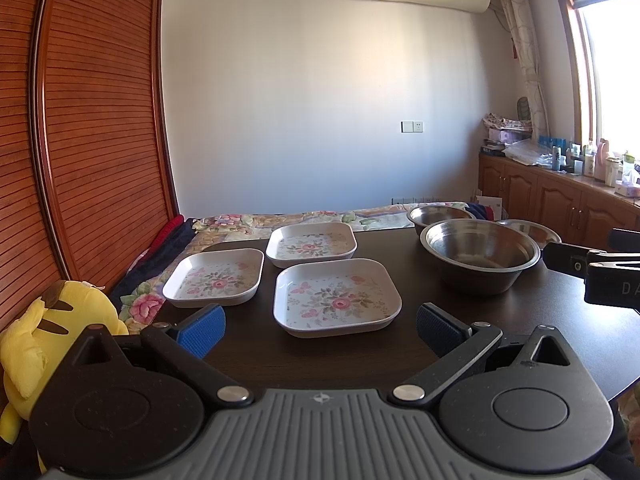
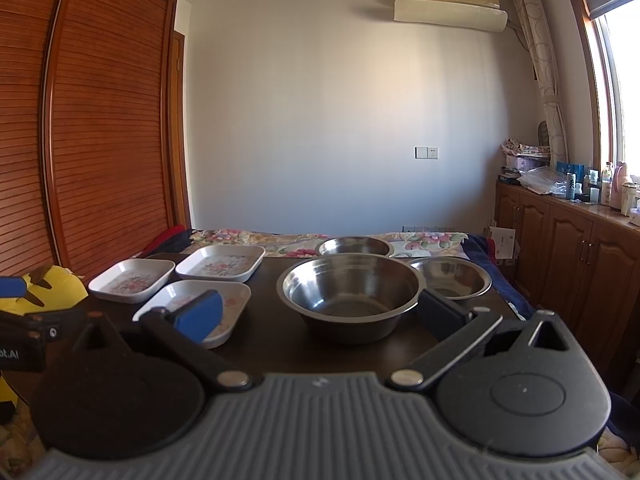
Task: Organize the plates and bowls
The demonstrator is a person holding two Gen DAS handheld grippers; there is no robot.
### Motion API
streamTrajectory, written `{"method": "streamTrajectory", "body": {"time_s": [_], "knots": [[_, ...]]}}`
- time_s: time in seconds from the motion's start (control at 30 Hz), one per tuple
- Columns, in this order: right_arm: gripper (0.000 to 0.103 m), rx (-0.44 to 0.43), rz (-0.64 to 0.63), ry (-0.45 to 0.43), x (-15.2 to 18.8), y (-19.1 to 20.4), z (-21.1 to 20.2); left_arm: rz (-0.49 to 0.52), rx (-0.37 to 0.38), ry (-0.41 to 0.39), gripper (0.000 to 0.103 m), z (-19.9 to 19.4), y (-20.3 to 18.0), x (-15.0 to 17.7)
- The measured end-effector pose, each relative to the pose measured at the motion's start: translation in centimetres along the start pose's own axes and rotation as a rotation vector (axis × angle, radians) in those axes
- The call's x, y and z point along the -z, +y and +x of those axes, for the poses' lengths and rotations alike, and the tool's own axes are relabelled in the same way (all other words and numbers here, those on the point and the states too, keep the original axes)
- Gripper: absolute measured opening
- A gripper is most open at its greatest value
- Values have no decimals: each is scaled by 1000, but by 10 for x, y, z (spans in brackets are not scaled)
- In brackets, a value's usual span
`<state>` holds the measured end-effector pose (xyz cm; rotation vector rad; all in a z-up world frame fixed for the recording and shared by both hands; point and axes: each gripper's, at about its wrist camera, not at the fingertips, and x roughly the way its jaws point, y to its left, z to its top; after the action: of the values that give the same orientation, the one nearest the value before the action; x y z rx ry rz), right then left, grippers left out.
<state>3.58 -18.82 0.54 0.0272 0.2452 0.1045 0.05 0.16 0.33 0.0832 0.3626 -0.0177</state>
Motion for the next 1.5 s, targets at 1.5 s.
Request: {"method": "streamTrajectory", "body": {"time_s": [1.5], "knots": [[103, -5, 2, 13, 3, -1, 1, 6, 6, 21, 103, 3, -2, 4]]}}
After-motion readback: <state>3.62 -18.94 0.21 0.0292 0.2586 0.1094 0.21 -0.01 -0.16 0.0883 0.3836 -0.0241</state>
